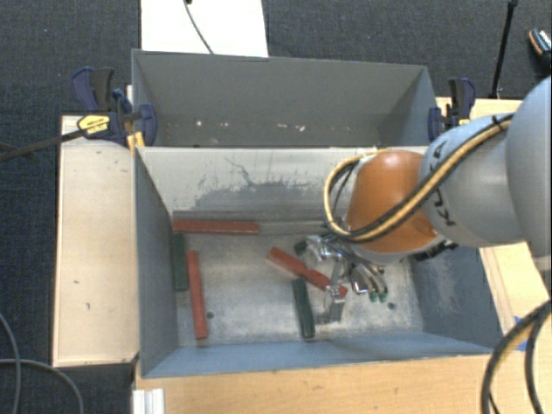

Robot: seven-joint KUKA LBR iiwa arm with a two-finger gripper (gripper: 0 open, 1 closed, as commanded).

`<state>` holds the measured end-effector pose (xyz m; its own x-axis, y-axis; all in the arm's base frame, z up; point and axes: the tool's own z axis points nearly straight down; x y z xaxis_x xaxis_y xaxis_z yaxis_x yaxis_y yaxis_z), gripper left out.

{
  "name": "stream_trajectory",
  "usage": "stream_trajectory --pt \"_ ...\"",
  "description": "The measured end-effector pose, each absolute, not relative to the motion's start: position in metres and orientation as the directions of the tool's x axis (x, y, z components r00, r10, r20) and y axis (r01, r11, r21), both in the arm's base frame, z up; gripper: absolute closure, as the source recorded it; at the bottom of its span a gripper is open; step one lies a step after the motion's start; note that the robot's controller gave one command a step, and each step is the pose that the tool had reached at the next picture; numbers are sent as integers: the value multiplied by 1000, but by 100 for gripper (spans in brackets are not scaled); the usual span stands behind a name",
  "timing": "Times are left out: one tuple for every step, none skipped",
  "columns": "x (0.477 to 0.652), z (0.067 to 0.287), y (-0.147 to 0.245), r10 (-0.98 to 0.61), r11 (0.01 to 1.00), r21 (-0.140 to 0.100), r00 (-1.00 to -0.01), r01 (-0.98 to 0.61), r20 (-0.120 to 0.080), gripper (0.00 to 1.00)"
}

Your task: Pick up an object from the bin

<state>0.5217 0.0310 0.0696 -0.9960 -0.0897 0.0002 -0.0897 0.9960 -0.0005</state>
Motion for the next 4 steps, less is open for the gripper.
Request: stream_trajectory --pt "524 73 34 -91 996 2 -996 -91 -7 100" --pt "523 71 33 -89 996 1 -996 -89 -3 0" --pt "522 70 33 -87 996 1 -996 -87 -2 100" --pt "496 198 12 -95 995 -1 -995 -95 -9 100"
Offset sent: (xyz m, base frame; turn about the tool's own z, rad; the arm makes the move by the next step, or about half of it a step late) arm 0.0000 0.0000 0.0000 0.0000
